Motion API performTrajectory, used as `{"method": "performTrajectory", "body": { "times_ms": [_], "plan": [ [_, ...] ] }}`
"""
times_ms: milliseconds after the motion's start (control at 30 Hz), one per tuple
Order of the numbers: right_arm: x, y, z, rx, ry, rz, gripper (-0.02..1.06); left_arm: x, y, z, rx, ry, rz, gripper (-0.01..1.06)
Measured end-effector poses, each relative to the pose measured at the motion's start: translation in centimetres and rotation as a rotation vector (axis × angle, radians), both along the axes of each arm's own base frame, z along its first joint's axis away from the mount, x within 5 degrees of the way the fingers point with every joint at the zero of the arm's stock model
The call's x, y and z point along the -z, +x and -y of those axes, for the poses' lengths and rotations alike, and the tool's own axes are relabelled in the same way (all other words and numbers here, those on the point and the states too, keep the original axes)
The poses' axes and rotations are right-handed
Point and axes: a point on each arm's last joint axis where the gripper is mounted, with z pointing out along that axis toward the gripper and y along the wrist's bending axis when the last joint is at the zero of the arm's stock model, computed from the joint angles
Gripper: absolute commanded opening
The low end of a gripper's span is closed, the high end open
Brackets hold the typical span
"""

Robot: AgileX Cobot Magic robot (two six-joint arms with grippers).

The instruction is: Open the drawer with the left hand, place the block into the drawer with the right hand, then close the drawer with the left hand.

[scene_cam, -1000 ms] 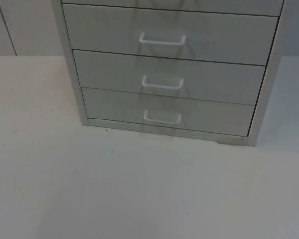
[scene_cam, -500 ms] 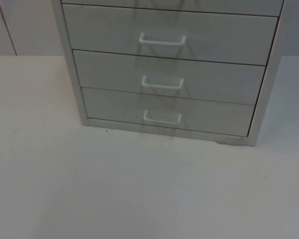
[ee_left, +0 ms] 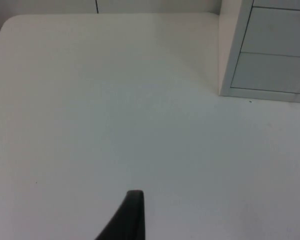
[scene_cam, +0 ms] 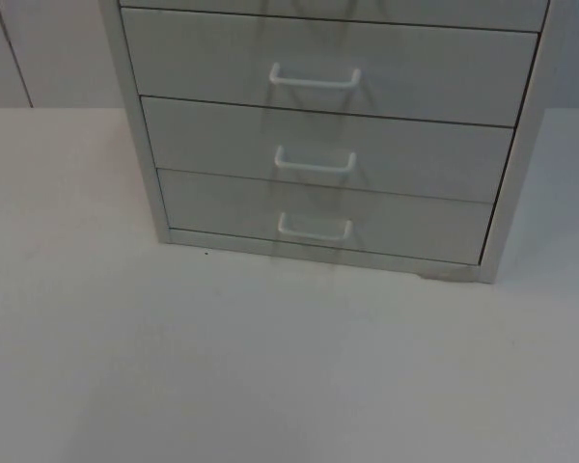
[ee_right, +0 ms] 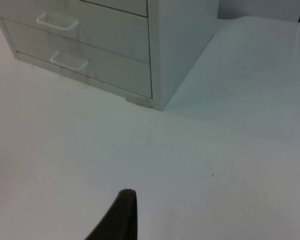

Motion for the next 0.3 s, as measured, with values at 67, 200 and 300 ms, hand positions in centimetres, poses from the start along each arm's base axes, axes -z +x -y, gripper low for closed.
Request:
{"method": "performTrajectory", "body": {
  "times_ms": [67, 200, 300],
  "plan": [
    [0.00, -0.01, -0.01, 0.020, 0.000, 0.000, 1.05, 0.00, 0.00, 0.00, 0.000, 0.000, 0.000, 1.05],
    [0.00, -0.03, -0.06, 0.103, 0.000, 0.000, 1.05, 0.00, 0.00, 0.00, 0.000, 0.000, 0.000, 1.05],
    [0.00, -0.05, -0.12, 0.189, 0.000, 0.000, 1.05, 0.00, 0.00, 0.00, 0.000, 0.000, 0.000, 1.05]
  ]
}}
